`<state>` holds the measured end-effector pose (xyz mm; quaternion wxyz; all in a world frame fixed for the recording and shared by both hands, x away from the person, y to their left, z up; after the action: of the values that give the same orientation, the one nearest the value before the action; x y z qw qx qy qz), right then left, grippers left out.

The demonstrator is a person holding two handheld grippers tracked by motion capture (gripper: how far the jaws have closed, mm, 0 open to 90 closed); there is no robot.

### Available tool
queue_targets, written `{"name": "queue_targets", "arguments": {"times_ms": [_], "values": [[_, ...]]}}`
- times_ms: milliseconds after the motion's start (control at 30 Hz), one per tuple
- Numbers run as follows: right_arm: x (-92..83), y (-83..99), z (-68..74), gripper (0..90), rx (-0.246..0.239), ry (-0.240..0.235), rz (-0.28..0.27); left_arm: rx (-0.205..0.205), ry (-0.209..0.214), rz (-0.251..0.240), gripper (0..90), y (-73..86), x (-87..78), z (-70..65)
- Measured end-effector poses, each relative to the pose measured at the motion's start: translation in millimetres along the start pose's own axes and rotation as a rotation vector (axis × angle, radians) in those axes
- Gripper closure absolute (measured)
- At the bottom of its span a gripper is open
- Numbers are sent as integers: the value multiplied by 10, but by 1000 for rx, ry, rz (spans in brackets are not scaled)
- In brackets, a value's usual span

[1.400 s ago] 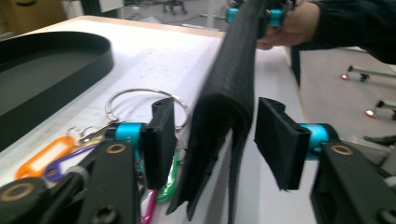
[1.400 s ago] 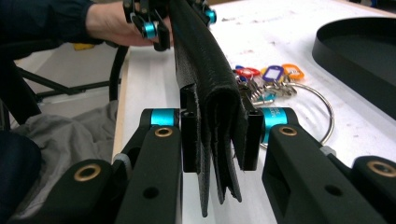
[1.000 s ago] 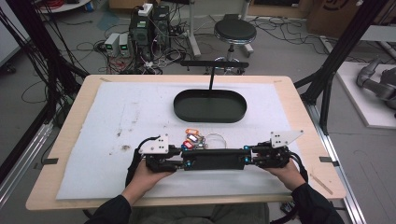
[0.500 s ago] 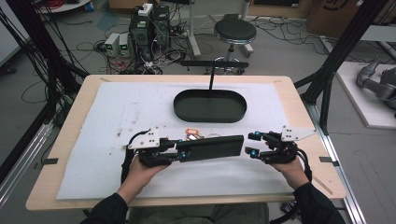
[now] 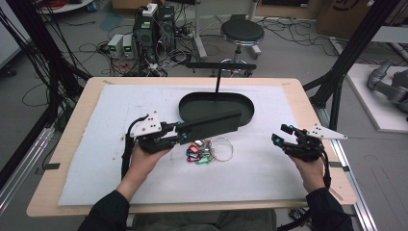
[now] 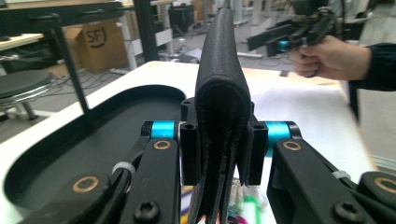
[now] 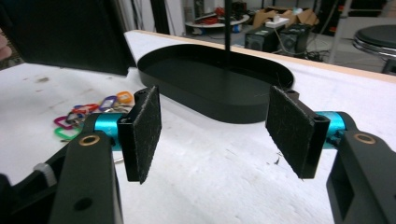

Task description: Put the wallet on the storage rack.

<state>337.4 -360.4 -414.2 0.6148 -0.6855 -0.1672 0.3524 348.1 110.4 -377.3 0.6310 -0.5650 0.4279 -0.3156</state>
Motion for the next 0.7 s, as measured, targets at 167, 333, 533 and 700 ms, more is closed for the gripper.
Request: {"name": "queue_targets", "arguments": {"times_ms": [167,333,533,700], "values": [[-1,16,-24,367,4,16,13,3,-40,-6,740,-38,98,92],[-2,20,-29,367,3,24,15,1,-79,3,740,-72,253,226],[4,30,-47,367,12,30,22,0,-83,7,740,-109,390,327],[3,35,-58,367,18,34,24,-7,-99,20,740,-100,496,439]]}}
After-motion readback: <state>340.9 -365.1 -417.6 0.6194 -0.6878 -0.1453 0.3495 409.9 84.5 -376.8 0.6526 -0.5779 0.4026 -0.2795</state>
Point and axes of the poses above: each handheld gripper's, and its own axes: x roughly forward along the jaws, y roughly out of its underside, z roughly to its left, the point moved 1 cm from there along x, roughly forward along the jaws, and after that the axes turned 5 degrees about -x, right-handed, at the moved point
